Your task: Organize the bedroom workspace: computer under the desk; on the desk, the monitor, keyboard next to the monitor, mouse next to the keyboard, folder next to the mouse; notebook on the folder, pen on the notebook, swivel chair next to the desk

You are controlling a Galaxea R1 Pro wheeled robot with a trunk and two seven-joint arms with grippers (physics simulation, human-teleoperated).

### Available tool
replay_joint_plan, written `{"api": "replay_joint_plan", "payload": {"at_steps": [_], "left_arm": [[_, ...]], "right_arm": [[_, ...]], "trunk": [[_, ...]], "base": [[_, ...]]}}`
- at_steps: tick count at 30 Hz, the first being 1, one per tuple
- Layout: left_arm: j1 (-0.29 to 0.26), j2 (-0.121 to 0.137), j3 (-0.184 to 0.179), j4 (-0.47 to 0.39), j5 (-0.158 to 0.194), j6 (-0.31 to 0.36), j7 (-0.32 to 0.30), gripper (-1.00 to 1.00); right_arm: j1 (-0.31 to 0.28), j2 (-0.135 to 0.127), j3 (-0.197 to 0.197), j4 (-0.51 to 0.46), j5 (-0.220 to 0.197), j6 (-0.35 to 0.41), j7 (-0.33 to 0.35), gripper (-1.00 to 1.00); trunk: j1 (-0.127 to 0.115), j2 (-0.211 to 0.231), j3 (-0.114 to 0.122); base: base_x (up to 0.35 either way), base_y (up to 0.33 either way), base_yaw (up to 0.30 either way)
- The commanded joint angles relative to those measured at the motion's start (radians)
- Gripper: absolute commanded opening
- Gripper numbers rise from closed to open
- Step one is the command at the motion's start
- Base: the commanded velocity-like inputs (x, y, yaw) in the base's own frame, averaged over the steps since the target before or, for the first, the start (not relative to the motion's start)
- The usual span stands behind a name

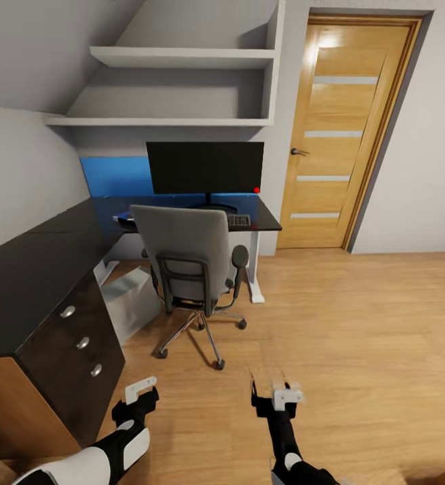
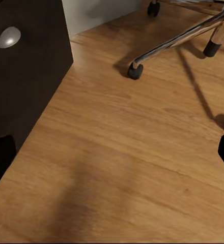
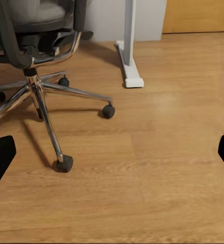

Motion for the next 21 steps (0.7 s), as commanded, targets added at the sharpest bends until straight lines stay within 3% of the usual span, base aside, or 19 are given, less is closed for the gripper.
{"api": "replay_joint_plan", "payload": {"at_steps": [1,7,11,16,18,21], "left_arm": [[0.005,0.0,-0.01,0.001,0.005,-0.004,0.005,1.0],[0.084,-0.011,-0.012,0.005,0.002,-0.01,0.004,1.0],[0.127,-0.015,-0.012,0.006,0.001,-0.028,0.003,1.0],[0.214,-0.019,-0.016,0.022,-0.008,-0.09,0.002,1.0],[0.27,-0.02,-0.019,0.028,-0.061,-0.155,0.003,1.0],[0.304,-0.021,-0.019,0.046,-0.102,-0.18,0.004,1.0]], "right_arm": [[0.014,0.0,0.009,0.0,0.0,-0.015,-0.015,1.0],[0.106,-0.002,0.009,0.026,0.007,-0.09,-0.037,1.0],[0.123,-0.002,0.009,0.072,0.006,-0.128,-0.04,1.0],[0.134,0.001,0.012,0.175,0.005,-0.239,-0.041,1.0],[0.153,0.001,0.01,0.214,0.002,-0.307,-0.041,1.0],[0.174,-0.004,0.009,0.224,0.001,-0.34,-0.041,1.0]], "trunk": [[-0.004,0.007,0.003],[-0.027,0.049,0.021],[-0.042,0.077,0.034],[-0.062,0.112,0.05],[-0.069,0.126,0.056],[-0.081,0.147,0.065]], "base": [[0.0,0.0,0.0],[0.0,0.0,0.0],[0.0,0.0,0.0],[0.0,0.0,0.0],[0.0,0.0,0.0],[0.0,0.0,0.0]]}}
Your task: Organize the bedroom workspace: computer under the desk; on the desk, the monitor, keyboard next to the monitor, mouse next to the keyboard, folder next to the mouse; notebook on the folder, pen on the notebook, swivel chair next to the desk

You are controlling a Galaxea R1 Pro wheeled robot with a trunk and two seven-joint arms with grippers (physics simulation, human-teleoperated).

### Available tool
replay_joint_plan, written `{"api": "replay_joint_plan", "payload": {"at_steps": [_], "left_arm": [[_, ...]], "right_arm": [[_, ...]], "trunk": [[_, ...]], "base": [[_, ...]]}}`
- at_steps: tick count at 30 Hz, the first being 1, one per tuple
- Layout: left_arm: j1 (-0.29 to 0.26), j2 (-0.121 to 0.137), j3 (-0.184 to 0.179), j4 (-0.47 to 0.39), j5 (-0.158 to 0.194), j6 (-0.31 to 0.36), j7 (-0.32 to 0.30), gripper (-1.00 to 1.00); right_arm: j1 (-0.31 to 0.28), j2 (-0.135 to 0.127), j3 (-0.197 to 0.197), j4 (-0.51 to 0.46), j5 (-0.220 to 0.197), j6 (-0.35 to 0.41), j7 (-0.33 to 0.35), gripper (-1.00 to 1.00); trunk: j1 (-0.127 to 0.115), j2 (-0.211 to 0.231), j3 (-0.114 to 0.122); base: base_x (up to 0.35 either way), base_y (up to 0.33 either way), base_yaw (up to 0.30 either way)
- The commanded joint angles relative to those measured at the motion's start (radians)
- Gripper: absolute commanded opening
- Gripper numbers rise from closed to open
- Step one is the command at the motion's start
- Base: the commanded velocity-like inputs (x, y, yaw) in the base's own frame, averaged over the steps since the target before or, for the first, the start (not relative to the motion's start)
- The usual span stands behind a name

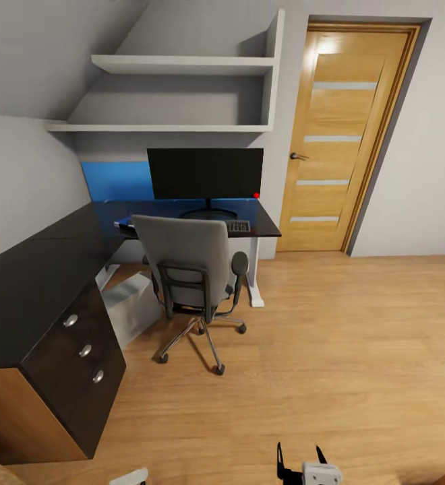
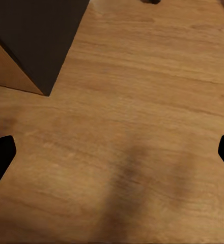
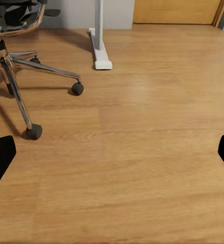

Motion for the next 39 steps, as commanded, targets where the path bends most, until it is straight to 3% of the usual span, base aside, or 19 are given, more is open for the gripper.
{"api": "replay_joint_plan", "payload": {"at_steps": [1,7,14,18,19,22,31,36,39], "left_arm": [[0.004,0.0,-0.009,0.006,-0.004,-0.005,0.009,1.0],[0.04,0.005,-0.008,0.031,-0.021,-0.022,0.009,1.0],[0.11,0.002,-0.008,0.032,-0.024,-0.03,0.007,1.0],[0.138,0.005,-0.008,0.032,-0.024,-0.073,0.007,1.0],[0.154,0.006,-0.007,0.032,-0.023,-0.116,0.007,1.0],[0.175,0.007,-0.007,0.032,-0.023,-0.133,0.007,1.0],[0.211,0.007,-0.008,0.032,-0.024,-0.16,0.007,1.0],[0.254,0.007,-0.008,0.032,-0.024,-0.252,0.004,1.0],[0.259,0.007,-0.008,0.032,-0.024,-0.266,0.002,1.0]], "right_arm": [[0.002,0.0,0.009,0.002,-0.004,-0.005,-0.005,1.0],[0.019,-0.024,0.008,0.008,-0.011,-0.017,-0.005,1.0],[0.043,-0.028,0.008,0.006,-0.013,-0.017,-0.005,1.0],[0.049,-0.037,0.007,0.008,-0.011,-0.017,-0.005,1.0],[0.064,-0.071,0.007,0.012,-0.011,-0.017,-0.004,1.0],[0.092,-0.09,0.008,0.012,-0.013,-0.017,-0.003,1.0],[0.14,-0.103,0.007,0.013,-0.011,-0.017,-0.003,1.0],[0.207,-0.106,0.008,0.014,-0.011,-0.017,0.0,1.0],[0.228,-0.106,0.008,0.013,-0.011,-0.017,0.0,1.0]], "trunk": [[-0.004,0.007,0.002],[-0.027,0.049,0.021],[-0.054,0.098,0.043],[-0.069,0.126,0.056],[-0.073,0.133,0.059],[-0.085,0.154,0.068],[-0.119,0.217,0.096],[-0.138,0.252,0.112],[-0.15,0.273,0.121]], "base": [[0.0,0.0,0.0],[0.0,0.0,0.0],[0.0,0.0,0.0],[0.0,0.0,0.0],[0.0,0.0,0.0],[0.0,0.0,0.0],[0.0,0.0,0.0],[0.0,0.0,0.0],[0.0,0.0,0.0]]}}
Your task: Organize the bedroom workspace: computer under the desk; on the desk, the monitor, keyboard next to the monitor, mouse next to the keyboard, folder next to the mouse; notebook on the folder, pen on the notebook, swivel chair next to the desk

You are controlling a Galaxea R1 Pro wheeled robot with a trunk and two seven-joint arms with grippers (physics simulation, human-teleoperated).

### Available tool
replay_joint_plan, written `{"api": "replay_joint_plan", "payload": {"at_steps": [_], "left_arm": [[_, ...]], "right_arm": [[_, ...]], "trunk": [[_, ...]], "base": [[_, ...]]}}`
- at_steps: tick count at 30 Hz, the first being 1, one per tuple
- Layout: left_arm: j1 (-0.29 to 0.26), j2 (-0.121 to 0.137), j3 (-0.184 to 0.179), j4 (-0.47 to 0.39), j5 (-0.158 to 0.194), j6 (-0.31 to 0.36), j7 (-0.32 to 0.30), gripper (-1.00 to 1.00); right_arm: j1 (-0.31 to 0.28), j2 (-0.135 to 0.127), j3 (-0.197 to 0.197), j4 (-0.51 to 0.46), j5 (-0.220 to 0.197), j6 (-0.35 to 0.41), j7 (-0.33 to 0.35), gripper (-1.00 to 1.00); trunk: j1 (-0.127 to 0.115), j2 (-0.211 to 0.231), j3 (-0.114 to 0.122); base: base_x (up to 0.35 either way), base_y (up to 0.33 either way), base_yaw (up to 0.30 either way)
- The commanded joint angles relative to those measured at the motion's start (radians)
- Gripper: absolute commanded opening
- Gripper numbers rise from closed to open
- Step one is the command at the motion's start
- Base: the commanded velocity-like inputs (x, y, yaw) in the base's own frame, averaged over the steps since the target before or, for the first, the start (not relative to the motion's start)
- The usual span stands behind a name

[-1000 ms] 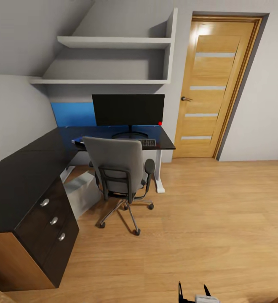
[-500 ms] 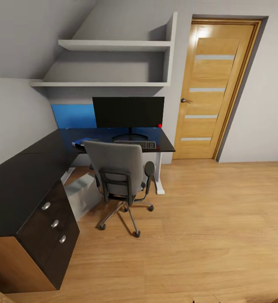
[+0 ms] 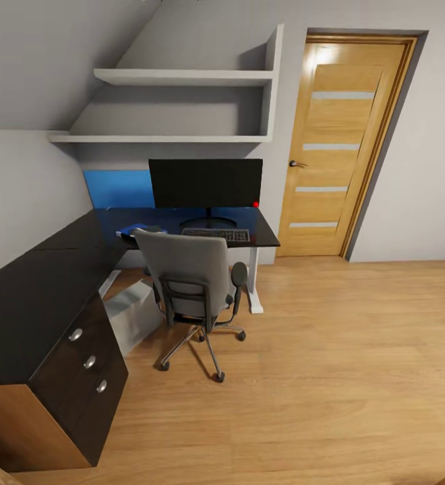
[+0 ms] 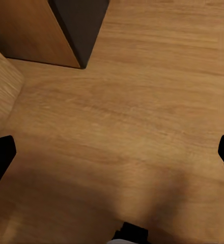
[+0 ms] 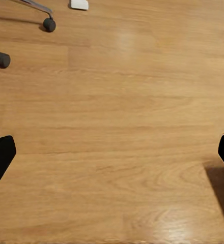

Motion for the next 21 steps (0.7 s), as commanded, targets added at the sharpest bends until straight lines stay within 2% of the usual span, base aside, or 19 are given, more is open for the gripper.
{"api": "replay_joint_plan", "payload": {"at_steps": [1,8,21], "left_arm": [[0.001,0.0,-0.008,0.0,0.0,-0.004,0.003,1.0],[0.002,0.0,-0.009,0.0,0.0,-0.003,-0.016,1.0],[0.002,-0.001,-0.002,-0.001,0.004,0.07,-0.014,1.0]], "right_arm": [[0.005,0.001,0.009,0.002,-0.004,-0.003,-0.004,1.0],[0.01,0.003,0.008,0.0,-0.004,-0.003,-0.003,1.0],[0.011,0.006,0.009,-0.003,-0.003,0.0,-0.002,1.0]], "trunk": [[-0.004,0.007,0.002],[-0.031,0.056,0.024],[-0.031,0.056,0.024]], "base": [[0.0,0.0,0.0],[0.0,0.0,0.0],[0.0,0.0,0.0]]}}
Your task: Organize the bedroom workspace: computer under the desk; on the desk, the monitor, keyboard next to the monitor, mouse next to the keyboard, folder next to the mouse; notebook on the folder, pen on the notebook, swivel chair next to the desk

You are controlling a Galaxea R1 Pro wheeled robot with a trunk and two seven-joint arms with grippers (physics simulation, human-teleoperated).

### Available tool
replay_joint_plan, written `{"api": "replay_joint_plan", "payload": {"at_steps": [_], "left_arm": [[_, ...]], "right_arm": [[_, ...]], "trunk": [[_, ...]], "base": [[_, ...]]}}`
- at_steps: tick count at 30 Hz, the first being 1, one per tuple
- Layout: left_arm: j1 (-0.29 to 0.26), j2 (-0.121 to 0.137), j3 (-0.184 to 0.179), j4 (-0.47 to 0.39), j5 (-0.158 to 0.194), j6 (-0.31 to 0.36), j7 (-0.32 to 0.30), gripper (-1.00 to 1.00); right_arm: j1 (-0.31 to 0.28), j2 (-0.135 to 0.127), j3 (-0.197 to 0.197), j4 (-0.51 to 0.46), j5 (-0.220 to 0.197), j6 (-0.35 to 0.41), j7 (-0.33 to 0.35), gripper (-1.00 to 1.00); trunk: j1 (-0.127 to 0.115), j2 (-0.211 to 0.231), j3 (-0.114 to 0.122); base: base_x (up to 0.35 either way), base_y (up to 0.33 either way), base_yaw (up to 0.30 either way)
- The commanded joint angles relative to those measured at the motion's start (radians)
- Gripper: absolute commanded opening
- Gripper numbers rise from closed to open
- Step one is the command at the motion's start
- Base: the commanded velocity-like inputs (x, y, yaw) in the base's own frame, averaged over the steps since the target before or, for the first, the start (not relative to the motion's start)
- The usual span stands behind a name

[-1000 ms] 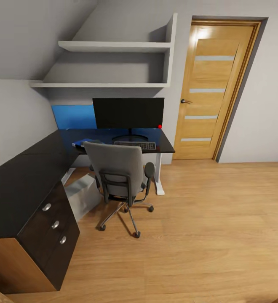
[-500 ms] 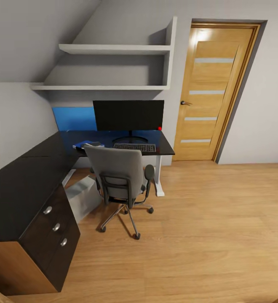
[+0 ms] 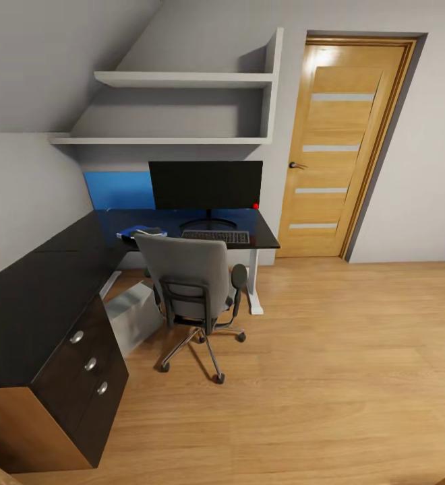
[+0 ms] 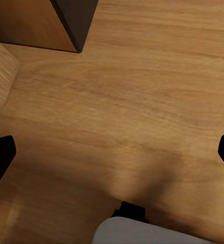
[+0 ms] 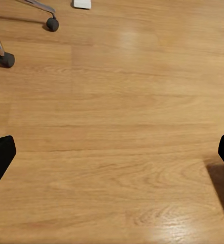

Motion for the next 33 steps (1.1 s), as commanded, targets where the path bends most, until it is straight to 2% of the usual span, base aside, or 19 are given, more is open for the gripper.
{"api": "replay_joint_plan", "payload": {"at_steps": [1,33], "left_arm": [[0.0,0.0,-0.009,0.0,-0.001,0.0,0.009,1.0],[0.0,-0.001,-0.013,0.0,-0.001,0.006,0.008,1.0]], "right_arm": [[-0.001,0.0,0.008,0.002,-0.004,-0.002,-0.005,1.0],[-0.001,0.0,0.008,0.002,-0.004,-0.002,-0.005,1.0]], "trunk": [[0.0,0.0,-0.001],[0.0,0.0,-0.001]], "base": [[0.0,0.0,0.0],[0.0,0.0,0.0]]}}
